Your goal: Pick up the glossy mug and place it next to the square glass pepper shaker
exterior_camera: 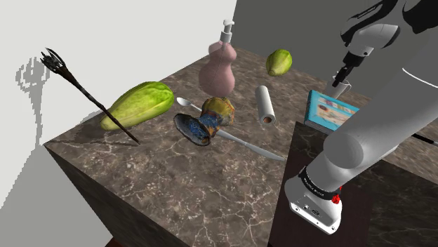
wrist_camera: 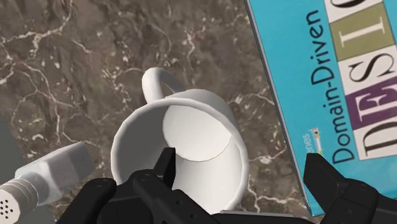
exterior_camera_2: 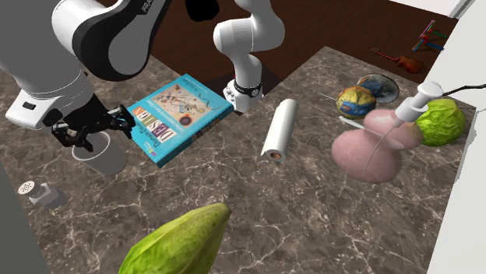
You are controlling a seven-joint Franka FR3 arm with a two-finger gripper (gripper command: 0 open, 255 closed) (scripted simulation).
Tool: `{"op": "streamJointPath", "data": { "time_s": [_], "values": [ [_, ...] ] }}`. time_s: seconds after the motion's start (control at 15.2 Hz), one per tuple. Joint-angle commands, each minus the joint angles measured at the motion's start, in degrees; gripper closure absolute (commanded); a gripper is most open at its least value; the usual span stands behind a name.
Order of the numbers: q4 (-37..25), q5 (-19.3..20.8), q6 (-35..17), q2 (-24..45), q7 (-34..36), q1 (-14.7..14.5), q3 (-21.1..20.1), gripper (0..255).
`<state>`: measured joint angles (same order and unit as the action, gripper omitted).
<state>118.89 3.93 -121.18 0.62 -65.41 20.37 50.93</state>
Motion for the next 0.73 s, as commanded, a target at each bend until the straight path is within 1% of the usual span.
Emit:
{"op": "streamJointPath", "data": {
  "time_s": [0.0,0.13,0.66],
  "values": [
    [-1.61,1.66,2.98,-1.98,1.24,-0.38,-0.28,0],
    [-3.91,2.89,6.41,-3.61,2.16,-0.68,-0.69,0],
    [-3.91,2.88,6.41,-3.60,2.16,-0.60,-0.77,0]
  ]
}}
